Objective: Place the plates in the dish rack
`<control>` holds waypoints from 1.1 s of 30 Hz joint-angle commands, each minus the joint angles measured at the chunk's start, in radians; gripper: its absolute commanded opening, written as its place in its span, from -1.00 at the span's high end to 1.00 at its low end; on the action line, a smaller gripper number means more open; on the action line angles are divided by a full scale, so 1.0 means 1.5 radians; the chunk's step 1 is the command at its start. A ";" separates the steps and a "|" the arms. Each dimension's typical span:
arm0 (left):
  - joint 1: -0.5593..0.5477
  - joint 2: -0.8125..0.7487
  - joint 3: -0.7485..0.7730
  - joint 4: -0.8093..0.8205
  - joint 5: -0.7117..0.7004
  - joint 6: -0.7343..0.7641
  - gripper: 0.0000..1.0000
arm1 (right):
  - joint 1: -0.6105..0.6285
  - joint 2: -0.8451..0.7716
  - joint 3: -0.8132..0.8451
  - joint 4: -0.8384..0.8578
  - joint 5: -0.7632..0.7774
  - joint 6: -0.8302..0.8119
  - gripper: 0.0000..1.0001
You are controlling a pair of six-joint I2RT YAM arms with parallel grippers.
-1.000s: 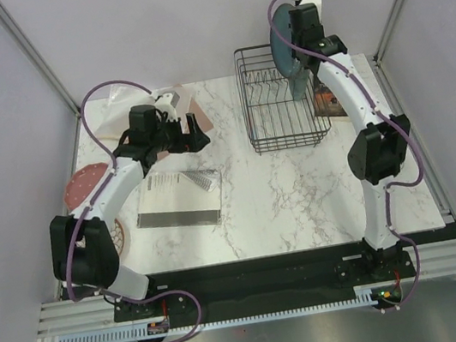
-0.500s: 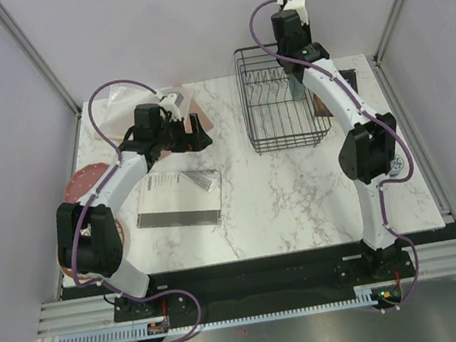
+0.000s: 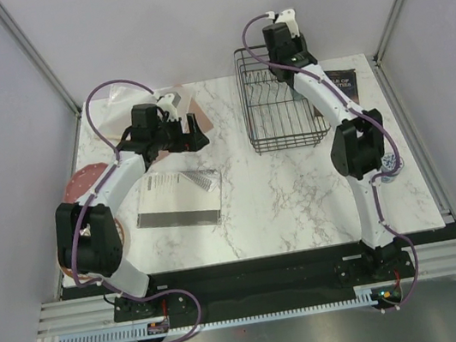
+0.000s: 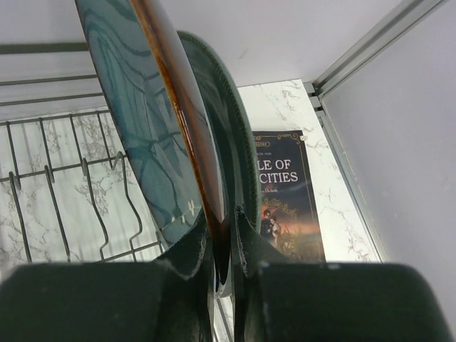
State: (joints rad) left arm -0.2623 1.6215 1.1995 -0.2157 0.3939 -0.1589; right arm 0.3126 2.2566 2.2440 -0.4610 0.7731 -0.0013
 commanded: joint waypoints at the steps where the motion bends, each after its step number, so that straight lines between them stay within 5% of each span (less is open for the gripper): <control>1: 0.007 0.003 0.006 0.001 -0.004 0.031 -0.99 | 0.005 -0.021 0.035 0.118 0.043 0.006 1.00; 16: 0.043 0.035 0.033 -0.032 -0.016 0.001 -0.99 | 0.006 0.010 -0.037 0.071 0.015 0.037 0.98; 21: 0.062 0.030 0.030 -0.042 -0.017 -0.004 -1.00 | 0.006 -0.001 -0.055 0.068 -0.014 0.037 0.14; 27: 0.072 0.020 0.028 -0.054 -0.037 0.002 -1.00 | 0.019 -0.030 -0.061 0.062 -0.045 0.036 -0.09; 33: 0.099 -0.058 0.002 -0.074 -0.173 0.082 -1.00 | 0.056 -0.096 -0.054 0.064 -0.074 0.019 -0.16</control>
State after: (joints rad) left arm -0.1516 1.6569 1.2049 -0.3145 0.2817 -0.1352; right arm 0.3477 2.2642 2.1498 -0.4042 0.7021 0.0444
